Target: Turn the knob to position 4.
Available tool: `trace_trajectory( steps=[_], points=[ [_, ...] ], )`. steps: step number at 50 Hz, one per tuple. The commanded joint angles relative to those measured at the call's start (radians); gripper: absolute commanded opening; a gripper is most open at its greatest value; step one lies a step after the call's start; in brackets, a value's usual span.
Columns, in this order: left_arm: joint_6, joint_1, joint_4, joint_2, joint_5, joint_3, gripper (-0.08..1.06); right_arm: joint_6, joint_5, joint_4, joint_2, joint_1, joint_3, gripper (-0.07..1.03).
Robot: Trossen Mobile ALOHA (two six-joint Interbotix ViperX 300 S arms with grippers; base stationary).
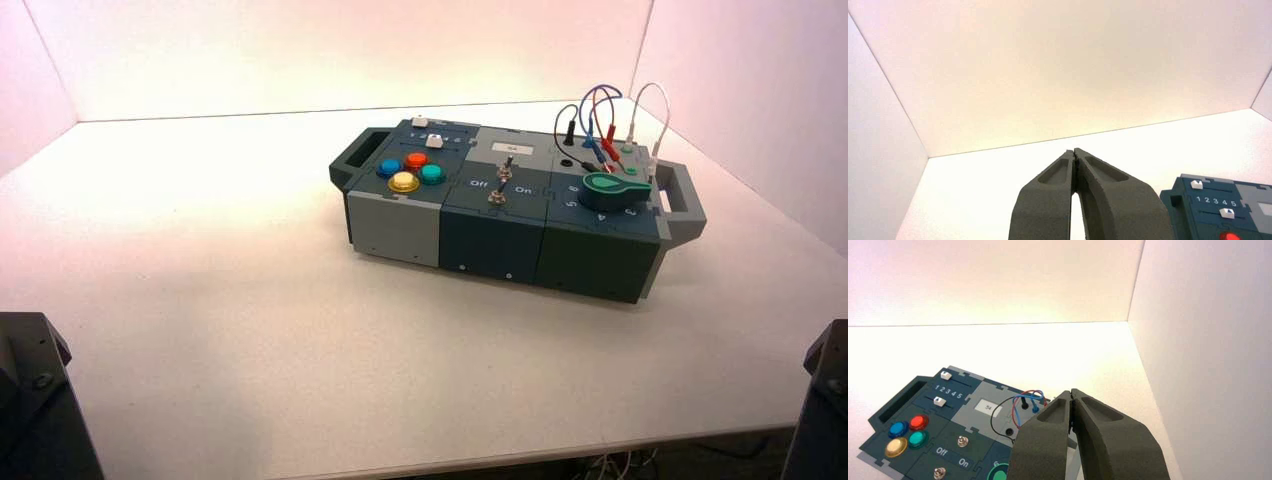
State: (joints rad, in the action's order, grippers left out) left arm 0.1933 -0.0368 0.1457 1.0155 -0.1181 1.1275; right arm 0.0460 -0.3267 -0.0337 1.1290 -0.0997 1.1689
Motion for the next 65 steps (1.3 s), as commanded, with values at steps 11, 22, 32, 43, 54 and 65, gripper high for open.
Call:
trace_trajectory(
  steps=[11, 22, 32, 43, 54, 65],
  points=[
    [0.000, 0.005, 0.000, -0.008, 0.012, -0.011, -0.03, 0.002, 0.005, 0.003, -0.011, -0.002, -0.029, -0.02],
    [0.000, 0.006, -0.002, -0.023, 0.012, -0.014, -0.03, 0.003, 0.005, 0.005, -0.011, -0.002, -0.029, -0.02],
    [0.000, 0.006, 0.000, -0.038, 0.012, -0.015, -0.03, 0.002, 0.005, 0.009, -0.025, -0.002, -0.026, -0.02],
    [0.000, 0.006, -0.002, -0.057, 0.012, -0.020, -0.03, 0.002, -0.035, 0.018, -0.121, -0.017, -0.041, -0.02],
    [0.000, 0.006, 0.000, -0.067, 0.012, -0.023, -0.03, 0.002, -0.118, 0.025, -0.328, -0.018, -0.086, -0.02],
    [0.000, 0.006, 0.000, -0.077, 0.009, -0.029, -0.03, 0.000, -0.209, 0.038, -0.528, -0.021, -0.144, -0.02]
  ],
)
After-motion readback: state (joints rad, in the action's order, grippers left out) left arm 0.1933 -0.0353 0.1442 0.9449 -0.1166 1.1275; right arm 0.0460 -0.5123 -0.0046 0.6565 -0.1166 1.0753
